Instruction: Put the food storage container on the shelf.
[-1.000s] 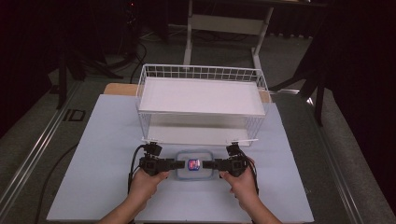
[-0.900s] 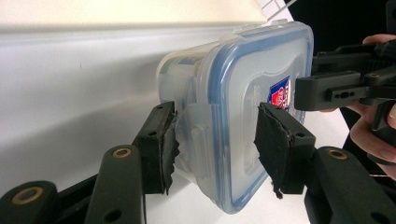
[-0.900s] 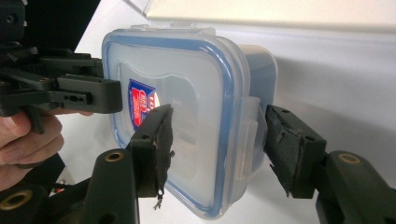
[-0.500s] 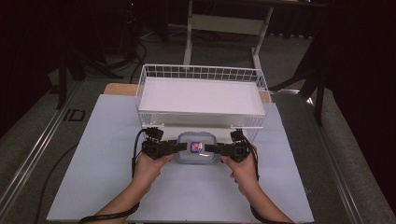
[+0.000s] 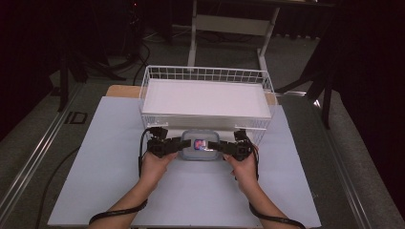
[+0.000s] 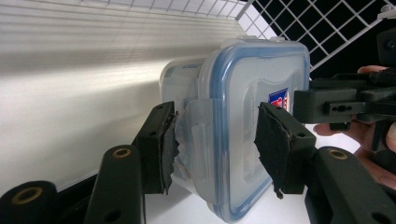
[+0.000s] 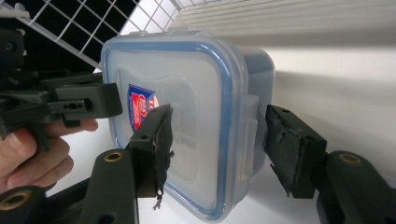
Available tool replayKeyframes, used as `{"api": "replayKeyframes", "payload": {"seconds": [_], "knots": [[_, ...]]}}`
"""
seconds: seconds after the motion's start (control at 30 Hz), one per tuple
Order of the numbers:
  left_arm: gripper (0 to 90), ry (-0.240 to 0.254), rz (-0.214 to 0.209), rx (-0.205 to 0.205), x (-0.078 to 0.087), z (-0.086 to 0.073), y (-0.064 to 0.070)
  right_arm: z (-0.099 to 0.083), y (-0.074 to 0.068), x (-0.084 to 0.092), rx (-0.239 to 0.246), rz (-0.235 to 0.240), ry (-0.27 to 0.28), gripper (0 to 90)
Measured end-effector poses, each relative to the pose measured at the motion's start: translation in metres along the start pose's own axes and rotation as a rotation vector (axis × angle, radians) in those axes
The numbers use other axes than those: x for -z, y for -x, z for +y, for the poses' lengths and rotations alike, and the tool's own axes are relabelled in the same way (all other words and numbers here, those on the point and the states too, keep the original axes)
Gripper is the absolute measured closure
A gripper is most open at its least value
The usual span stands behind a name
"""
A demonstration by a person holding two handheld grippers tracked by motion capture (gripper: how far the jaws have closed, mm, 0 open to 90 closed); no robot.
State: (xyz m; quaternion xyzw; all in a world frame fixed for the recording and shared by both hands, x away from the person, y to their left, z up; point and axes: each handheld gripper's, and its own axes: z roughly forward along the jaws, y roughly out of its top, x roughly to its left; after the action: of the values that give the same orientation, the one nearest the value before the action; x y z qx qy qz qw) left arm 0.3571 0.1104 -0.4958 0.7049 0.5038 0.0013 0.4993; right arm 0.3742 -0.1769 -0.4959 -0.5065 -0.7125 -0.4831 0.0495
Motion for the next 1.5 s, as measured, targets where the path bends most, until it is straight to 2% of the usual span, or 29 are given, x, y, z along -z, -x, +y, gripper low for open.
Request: {"api": "replayKeyframes", "payload": {"seconds": [0.13,0.27,0.33,0.4,0.5,0.57,0.8,0.9,0.97,1.0,1.03,1.1,1.2,1.3,1.37,1.43,1.5], "knots": [[49.7,0.011,-0.006,0.024,-0.006,-0.002,-0.005,0.002,0.003,-0.004,-0.002,-0.016,0.004,42.8],[49.3,0.006,-0.004,0.022,-0.012,-0.004,-0.008,0.002,0.005,-0.005,-0.031,-0.026,-0.014,42.7],[49.3,0.011,-0.006,0.021,-0.015,-0.004,-0.01,0.003,0.01,-0.008,-0.001,-0.031,0.002,42.7],[49.2,0.014,-0.001,0.019,-0.017,-0.003,-0.012,0.004,0.011,-0.01,-0.016,-0.039,0.002,42.6],[48.9,0.016,-0.004,0.018,-0.021,-0.002,-0.016,0.004,0.013,-0.012,-0.004,-0.049,0.012,42.5],[48.9,0.026,-0.004,0.007,-0.021,-0.001,-0.017,0.004,0.014,-0.013,-0.008,-0.044,0.025,42.5],[48.7,0.045,-0.015,0.014,-0.024,0.0,-0.019,0.005,0.016,-0.015,-0.011,-0.046,0.047,40.5],[48.7,0.047,-0.015,-0.003,-0.025,0.002,-0.019,0.005,0.012,-0.017,0.0,-0.081,0.043,37.9],[49.0,0.059,-0.012,-0.014,-0.025,0.003,-0.019,0.005,0.014,-0.017,-0.003,-0.074,0.05,38.1],[53.4,0.078,0.012,-0.054,-0.023,0.005,-0.018,0.005,0.015,-0.018,-0.001,-0.065,0.058,38.2],[55.7,0.069,0.029,-0.086,-0.024,0.007,-0.017,0.005,0.017,-0.019,-0.011,-0.063,0.063,37.8],[54.6,0.065,0.028,-0.065,-0.025,0.008,-0.018,0.004,0.018,-0.02,-0.022,-0.06,0.079,37.2],[53.9,0.083,0.02,-0.068,-0.026,0.007,-0.021,0.003,0.017,-0.022,-0.029,-0.069,0.101,35.9],[52.3,0.097,0.029,-0.072,-0.029,0.007,-0.022,0.001,0.016,-0.024,-0.027,-0.079,0.116,33.6],[48.6,0.09,0.02,-0.069,-0.032,0.007,-0.022,0.002,0.016,-0.025,-0.024,-0.087,0.116,32.5],[45.2,0.096,0.03,-0.073,-0.035,0.007,-0.021,0.002,0.016,-0.026,-0.024,-0.096,0.121,32.1],[45.1,0.107,0.05,-0.074,-0.037,0.008,-0.023,0.003,0.013,-0.025,0.001,-0.136,0.129,33.2]]}}
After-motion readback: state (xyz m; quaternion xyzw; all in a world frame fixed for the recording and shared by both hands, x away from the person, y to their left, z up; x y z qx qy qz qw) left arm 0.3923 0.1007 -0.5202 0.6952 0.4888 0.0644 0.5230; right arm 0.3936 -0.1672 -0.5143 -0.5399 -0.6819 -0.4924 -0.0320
